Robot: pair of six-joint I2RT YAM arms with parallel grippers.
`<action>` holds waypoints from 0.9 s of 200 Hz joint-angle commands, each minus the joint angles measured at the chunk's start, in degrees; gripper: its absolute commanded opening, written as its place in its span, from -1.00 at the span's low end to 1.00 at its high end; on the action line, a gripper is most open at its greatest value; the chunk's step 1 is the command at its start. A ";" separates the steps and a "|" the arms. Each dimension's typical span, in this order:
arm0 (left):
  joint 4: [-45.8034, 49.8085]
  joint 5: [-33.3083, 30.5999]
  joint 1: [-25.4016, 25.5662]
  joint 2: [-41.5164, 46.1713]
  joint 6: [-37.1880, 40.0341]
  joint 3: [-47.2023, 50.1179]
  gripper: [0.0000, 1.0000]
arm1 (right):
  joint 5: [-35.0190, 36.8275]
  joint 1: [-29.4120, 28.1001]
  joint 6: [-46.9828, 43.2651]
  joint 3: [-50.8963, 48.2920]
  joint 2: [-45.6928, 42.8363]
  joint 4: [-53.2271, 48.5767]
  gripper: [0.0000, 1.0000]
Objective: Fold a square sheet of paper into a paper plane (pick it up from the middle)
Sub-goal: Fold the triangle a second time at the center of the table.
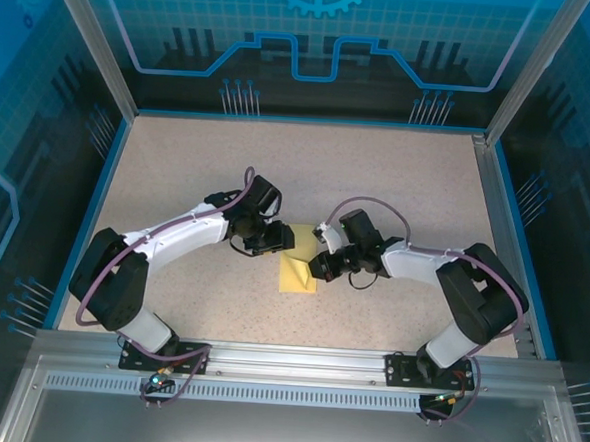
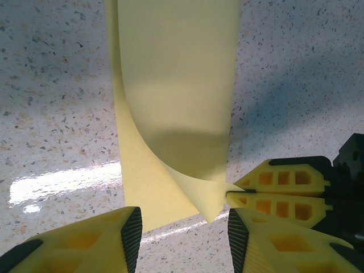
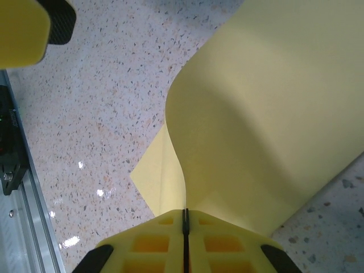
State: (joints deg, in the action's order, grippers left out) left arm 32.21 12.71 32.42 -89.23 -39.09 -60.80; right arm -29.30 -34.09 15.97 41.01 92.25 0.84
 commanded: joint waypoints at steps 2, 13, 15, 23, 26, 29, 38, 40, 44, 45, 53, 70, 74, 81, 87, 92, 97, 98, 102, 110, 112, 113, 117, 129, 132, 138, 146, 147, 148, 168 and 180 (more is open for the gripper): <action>-0.95 2.26 0.43 -0.50 -0.12 0.99 -0.11 | -2.13 1.38 -2.74 2.02 1.36 -3.04 -0.83; -1.39 2.84 0.74 -0.59 -0.21 1.32 -0.18 | -2.32 1.81 -3.11 2.29 1.69 -3.25 -0.83; -1.50 2.91 0.78 -0.59 -0.27 1.41 -0.20 | -2.38 1.89 -3.13 2.31 1.64 -3.31 -0.83; -2.00 3.27 1.12 -0.59 -0.45 1.94 -0.30 | -2.63 2.16 -3.27 2.34 1.86 -3.28 -0.83; -2.18 3.41 1.21 -0.59 -0.60 2.05 -0.33 | -2.70 2.26 -3.30 2.39 1.92 -3.30 -0.83; -2.44 3.59 1.39 -0.58 -0.83 2.34 -0.37 | -2.77 2.33 -3.31 2.36 1.97 -3.35 -0.83; -3.37 4.10 1.82 -0.57 -1.35 3.36 -0.49 | -2.91 2.57 -3.38 2.49 2.19 -3.31 -0.83; -3.62 4.19 1.95 -0.52 -1.50 3.57 -0.51 | -3.01 2.59 -3.37 2.58 2.22 -3.26 -0.82; -4.05 4.39 2.22 -0.52 -1.89 4.00 -0.54 | -3.12 2.62 -3.31 2.63 2.31 -3.17 -0.82; -4.20 4.45 2.30 -0.51 -1.96 4.14 -0.55 | -3.13 2.62 -3.31 2.60 2.32 -3.15 -0.83; -5.03 4.81 2.75 -0.60 -2.82 5.04 -0.61 | -3.22 2.69 -3.31 2.64 2.48 -3.04 -0.83; -6.59 5.09 3.66 -1.27 -4.59 6.82 -0.70 | -3.40 2.71 -3.22 2.49 2.75 -2.73 -0.82; -6.89 5.12 3.85 -1.45 -5.00 7.27 -0.73 | -3.48 2.68 -3.22 2.63 2.80 -2.69 -0.82; -7.60 5.22 4.21 -1.85 -5.50 7.70 -0.74 | -3.57 2.88 -3.22 2.58 2.94 -2.68 -0.82; -8.21 5.27 4.59 -2.28 -5.92 8.12 -0.74 | -3.57 2.80 -3.22 2.62 2.98 -2.61 -0.82; -8.50 5.31 4.82 -2.60 -6.06 8.15 -0.74 | -3.57 2.86 -3.31 2.62 3.07 -2.61 -0.82; -8.72 5.32 5.13 -3.05 -6.25 8.15 -0.75 | -3.65 2.85 -3.31 2.58 3.11 -2.60 -0.82; -8.69 5.27 5.16 -3.14 -6.30 8.15 -0.75 | -3.65 2.82 -3.31 2.62 3.11 -2.60 -0.82; -8.73 5.07 5.33 -3.53 -6.31 7.99 -0.75 | -3.64 2.88 -3.33 2.62 3.19 -2.60 -0.82; -8.46 4.54 5.75 -4.26 -6.13 7.76 -0.75 | -3.64 2.89 -3.40 2.59 3.26 -2.63 -0.82; -8.30 4.39 5.79 -4.50 -6.14 7.66 -0.76 | -3.61 2.88 -3.40 2.58 3.24 -2.65 -0.82; -8.21 4.32 5.84 -4.57 -6.16 7.64 -0.76 | -3.59 2.88 -3.40 2.58 3.22 -2.62 -0.82; -7.92 4.11 5.97 -5.01 -6.02 7.54 -0.78 | -3.61 2.97 -3.40 2.58 3.33 -2.73 -0.82; -7.93 3.84 6.43 -5.71 -6.14 7.86 -0.79 | -3.53 3.06 -3.48 2.66 3.37 -2.81 -0.82; -7.99 3.70 6.51 -5.84 -6.21 7.95 -0.79 | -3.50 3.06 -3.49 2.67 3.38 -2.78 -0.82; -8.03 3.48 6.65 -6.19 -6.26 8.12 -0.79 | -3.48 3.15 -3.44 2.68 3.34 -2.83 -0.82; -7.93 3.21 6.83 -6.70 -6.26 8.30 -0.80 | -3.39 3.23 -3.57 2.65 3.38 -2.93 -0.82; -7.94 3.16 6.80 -6.73 -6.26 8.31 -0.80 | -3.39 3.19 -3.57 2.70 3.33 -2.94 -0.82; -7.90 3.09 6.83 -6.78 -6.26 8.32 -0.80 | -3.31 3.21 -3.53 2.73 3.36 -2.95 -0.82; -7.02 1.53 7.04 -7.23 -6.26 8.62 -0.82 | -2.80 3.52 -4.06 3.02 3.29 -3.78 -0.82; -7.41 1.37 7.16 -6.86 -6.35 9.10 -0.82 | -2.52 3.64 -4.40 3.31 3.25 -4.33 -0.82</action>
State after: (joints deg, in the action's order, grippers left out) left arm 24.51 15.75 38.96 -95.96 -44.77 -53.12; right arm -31.77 -31.92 13.19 42.68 94.91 -1.39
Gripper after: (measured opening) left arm 0.093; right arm 0.090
